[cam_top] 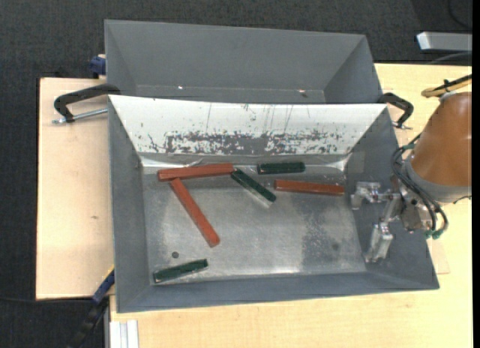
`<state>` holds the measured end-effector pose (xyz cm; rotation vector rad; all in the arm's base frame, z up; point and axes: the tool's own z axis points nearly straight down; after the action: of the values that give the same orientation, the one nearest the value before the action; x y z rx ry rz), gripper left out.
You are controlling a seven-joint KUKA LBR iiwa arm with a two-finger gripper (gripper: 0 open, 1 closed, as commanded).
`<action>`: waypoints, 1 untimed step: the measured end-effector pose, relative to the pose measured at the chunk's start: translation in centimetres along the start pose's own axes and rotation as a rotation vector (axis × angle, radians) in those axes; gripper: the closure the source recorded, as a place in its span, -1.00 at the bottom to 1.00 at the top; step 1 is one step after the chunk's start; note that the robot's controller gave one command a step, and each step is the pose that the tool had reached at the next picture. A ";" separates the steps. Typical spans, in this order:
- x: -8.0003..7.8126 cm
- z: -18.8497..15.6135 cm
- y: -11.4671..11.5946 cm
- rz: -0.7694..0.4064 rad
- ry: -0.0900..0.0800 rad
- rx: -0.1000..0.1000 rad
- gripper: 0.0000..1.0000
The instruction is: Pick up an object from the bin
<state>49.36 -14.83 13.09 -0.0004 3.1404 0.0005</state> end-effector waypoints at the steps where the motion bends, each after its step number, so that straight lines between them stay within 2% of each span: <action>1: -6.0 4.5 4.4 -0.082 -0.009 0.002 -1.00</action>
Offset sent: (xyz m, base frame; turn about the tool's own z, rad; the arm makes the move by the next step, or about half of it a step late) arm 0.0598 0.0529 -0.0490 -0.0726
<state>55.39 -10.41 8.55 -0.1294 3.1284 -0.0029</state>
